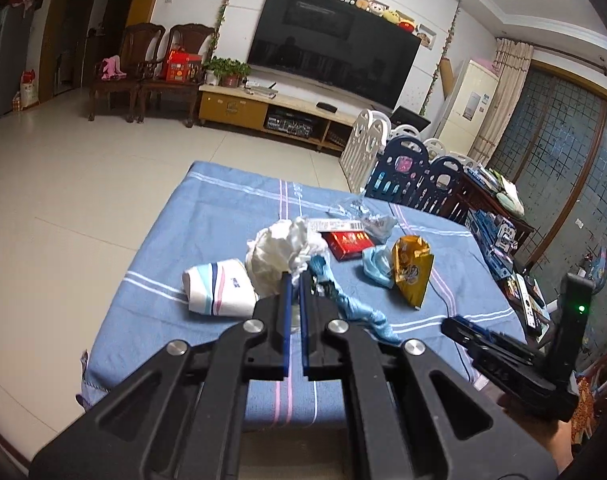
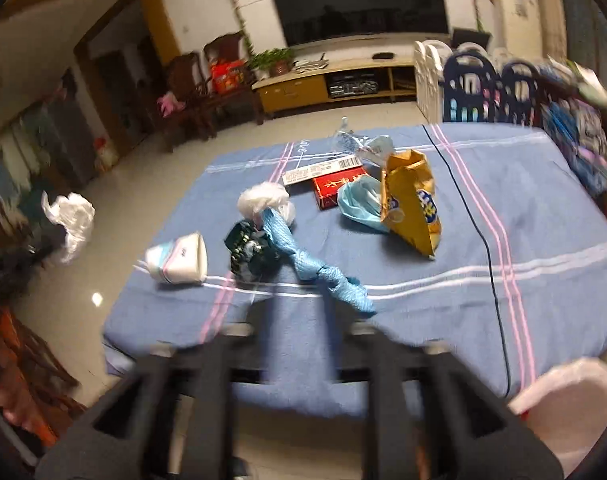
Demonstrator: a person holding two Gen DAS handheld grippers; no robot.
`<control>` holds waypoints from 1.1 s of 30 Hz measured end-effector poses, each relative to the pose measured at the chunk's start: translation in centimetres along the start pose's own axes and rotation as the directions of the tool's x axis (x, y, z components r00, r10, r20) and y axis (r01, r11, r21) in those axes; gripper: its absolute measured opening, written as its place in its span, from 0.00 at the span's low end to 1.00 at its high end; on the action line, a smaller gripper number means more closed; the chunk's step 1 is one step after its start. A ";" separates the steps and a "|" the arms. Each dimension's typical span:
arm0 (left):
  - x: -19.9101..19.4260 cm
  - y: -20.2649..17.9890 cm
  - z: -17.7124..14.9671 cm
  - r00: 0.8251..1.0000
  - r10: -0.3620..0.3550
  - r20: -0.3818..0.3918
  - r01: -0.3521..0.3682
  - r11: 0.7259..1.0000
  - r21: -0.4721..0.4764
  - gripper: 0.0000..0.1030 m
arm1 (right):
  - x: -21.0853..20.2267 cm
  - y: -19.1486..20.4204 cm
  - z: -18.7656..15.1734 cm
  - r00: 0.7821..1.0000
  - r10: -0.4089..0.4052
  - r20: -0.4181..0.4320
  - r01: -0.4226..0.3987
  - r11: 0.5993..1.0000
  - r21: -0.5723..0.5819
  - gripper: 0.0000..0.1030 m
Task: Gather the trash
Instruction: 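Grasp the blue cloth with the right gripper while the left gripper holds the white bag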
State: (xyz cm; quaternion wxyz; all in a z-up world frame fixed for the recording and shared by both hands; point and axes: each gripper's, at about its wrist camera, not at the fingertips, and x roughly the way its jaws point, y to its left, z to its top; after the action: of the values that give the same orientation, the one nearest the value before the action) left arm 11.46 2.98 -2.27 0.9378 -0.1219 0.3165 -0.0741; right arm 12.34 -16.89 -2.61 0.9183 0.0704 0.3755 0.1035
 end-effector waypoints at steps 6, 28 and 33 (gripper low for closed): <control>0.3 -0.7 -0.2 1.000 0.009 0.004 -0.009 0.999 0.040 0.04 | 6.8 0.9 -0.6 0.992 -0.056 -0.112 0.041 0.990 -0.134 0.50; 0.7 -1.0 0.9 1.000 -0.007 0.017 0.006 0.998 0.066 0.04 | 7.8 0.1 1.8 0.997 -0.027 -0.077 0.018 0.993 -0.118 0.26; 1.0 -1.0 0.3 1.000 -0.015 -0.004 0.015 0.997 0.069 0.04 | 0.0 0.5 1.2 0.999 0.013 0.051 -0.012 1.000 -0.023 0.26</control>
State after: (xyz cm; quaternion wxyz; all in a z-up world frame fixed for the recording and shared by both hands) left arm 12.39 1.91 -2.30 0.9403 -0.0917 0.3144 -0.0923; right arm 13.09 -16.51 -1.65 0.9277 0.0647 0.3504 0.1115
